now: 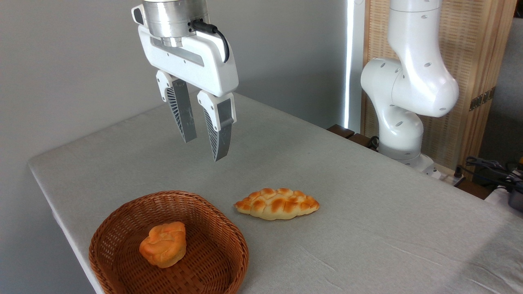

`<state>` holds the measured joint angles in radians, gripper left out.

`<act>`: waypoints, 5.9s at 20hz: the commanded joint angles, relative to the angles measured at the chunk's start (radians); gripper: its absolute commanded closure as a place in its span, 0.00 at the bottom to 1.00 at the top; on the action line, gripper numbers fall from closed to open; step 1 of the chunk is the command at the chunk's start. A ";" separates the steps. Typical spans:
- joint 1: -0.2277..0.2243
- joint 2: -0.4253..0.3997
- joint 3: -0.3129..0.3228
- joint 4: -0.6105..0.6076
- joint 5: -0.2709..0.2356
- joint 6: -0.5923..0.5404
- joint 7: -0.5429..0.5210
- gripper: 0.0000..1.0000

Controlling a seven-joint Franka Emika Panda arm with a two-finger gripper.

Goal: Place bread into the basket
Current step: 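Move the open gripper down toward the glazed bread roll, then close the gripper on the middle of the glazed bread roll, then lift the roll and carry it over the wicker basket, then open the gripper to drop the roll beside the orange bun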

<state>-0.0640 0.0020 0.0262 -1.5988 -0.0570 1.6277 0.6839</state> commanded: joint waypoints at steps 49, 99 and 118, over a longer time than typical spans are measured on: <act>0.053 -0.177 -0.092 -0.693 0.135 0.311 0.618 0.37; 0.052 0.038 0.084 -0.323 -0.264 0.587 -0.167 0.31; 0.061 -0.026 0.077 -0.294 -0.201 0.447 -0.158 0.00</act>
<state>-0.0063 0.0251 0.1075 -1.9262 -0.3045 2.1815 0.5212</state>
